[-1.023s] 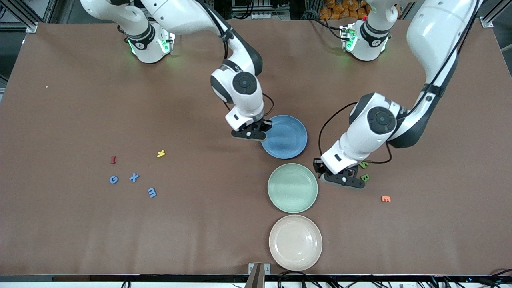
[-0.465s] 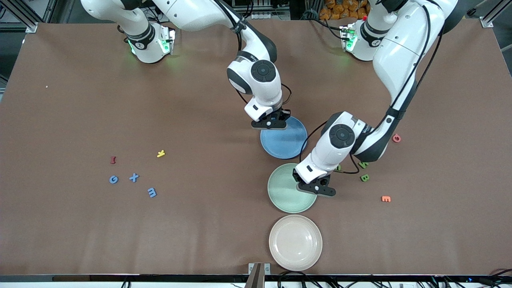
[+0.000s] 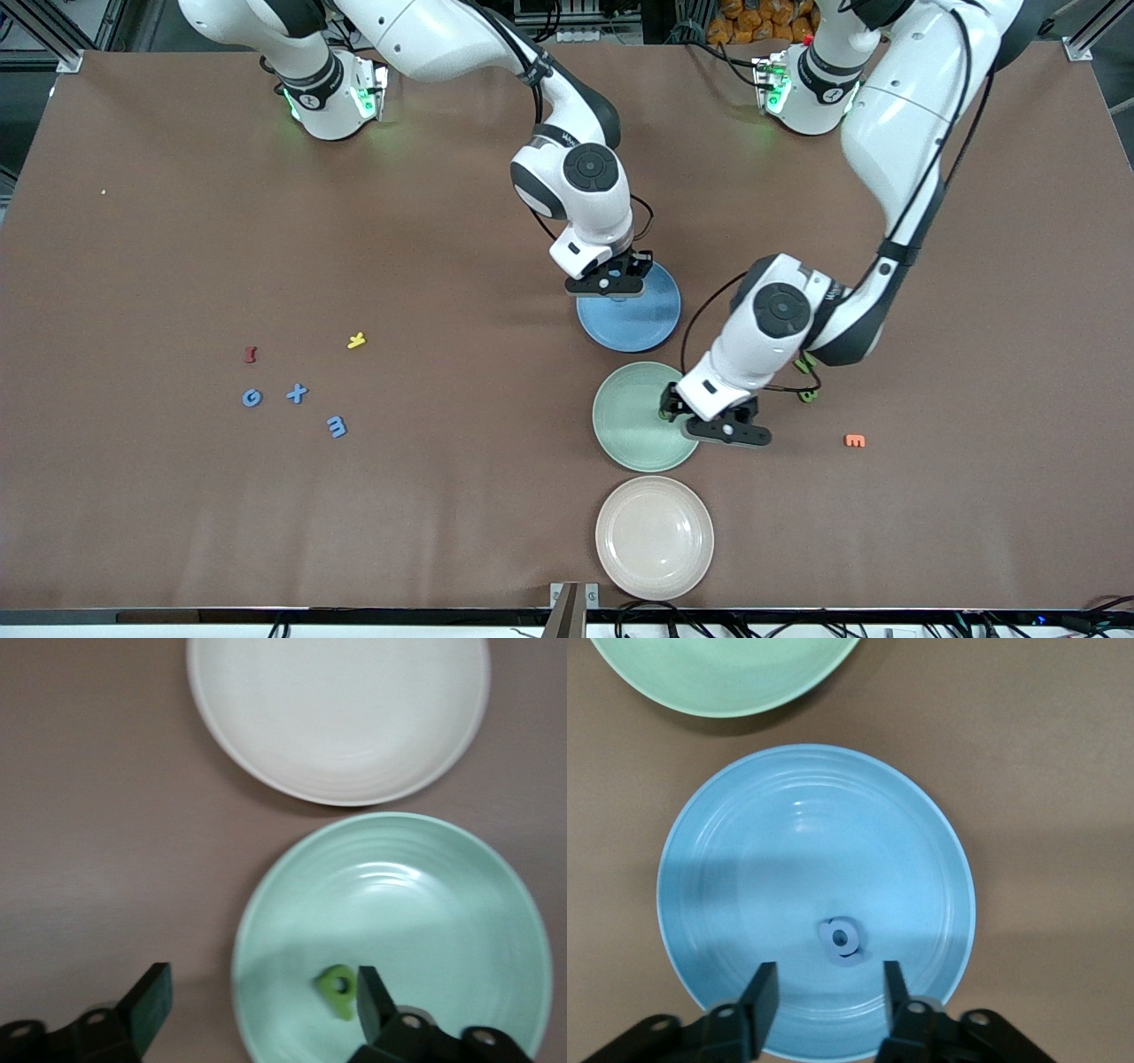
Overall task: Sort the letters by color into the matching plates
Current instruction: 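Open the right gripper over the blue plate while the left gripper releases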
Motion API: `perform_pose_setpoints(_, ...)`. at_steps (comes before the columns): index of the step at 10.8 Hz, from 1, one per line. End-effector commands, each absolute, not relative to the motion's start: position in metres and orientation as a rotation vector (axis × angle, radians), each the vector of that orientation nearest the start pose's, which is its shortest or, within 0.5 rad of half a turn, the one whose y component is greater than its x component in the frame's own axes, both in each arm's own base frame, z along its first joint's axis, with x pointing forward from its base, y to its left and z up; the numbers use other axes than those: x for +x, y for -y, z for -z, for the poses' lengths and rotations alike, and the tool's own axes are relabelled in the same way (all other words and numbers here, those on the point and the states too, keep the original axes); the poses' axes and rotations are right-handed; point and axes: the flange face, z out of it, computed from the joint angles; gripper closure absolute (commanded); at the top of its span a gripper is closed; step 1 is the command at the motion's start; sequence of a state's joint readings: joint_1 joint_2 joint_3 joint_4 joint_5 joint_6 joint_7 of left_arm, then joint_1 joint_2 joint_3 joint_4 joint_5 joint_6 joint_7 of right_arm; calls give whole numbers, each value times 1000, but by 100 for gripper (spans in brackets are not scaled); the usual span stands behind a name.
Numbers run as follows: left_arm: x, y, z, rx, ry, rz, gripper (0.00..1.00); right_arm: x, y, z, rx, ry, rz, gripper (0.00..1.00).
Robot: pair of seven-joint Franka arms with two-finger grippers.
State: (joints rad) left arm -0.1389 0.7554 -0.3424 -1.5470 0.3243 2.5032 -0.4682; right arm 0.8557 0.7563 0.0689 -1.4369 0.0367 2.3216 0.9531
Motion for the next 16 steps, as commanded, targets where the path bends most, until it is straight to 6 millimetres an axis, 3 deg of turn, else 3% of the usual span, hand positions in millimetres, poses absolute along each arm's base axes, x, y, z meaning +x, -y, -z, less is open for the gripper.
perform_pose_setpoints(1,645,234,-280,-3119,-209,261,0,464,-583,-260,-2993,-34,49,0)
perform_pose_setpoints(3,626,191,-277,-3086,-189,194,0,485,-560,-266,-3010,-52,40,0)
perform_pose_setpoints(5,610,157,-281,-3041,-359,161,0,518,-520,-283,-3060,-38,6,0)
perform_pose_setpoints(8,584,139,-264,-2995,-667,148,0,589,-427,-298,-3107,-100,0,0)
perform_pose_setpoints(11,580,129,-240,-2913,-1029,182,0,653,-321,-308,-3105,-179,25,0)
perform_pose_setpoints(12,580,130,-236,-2894,-1085,171,0,670,-283,-322,-3095,-244,46,0)
perform_pose_setpoints(16,579,128,-214,-2907,-1117,152,0,703,-149,-334,-3109,-532,10,0)
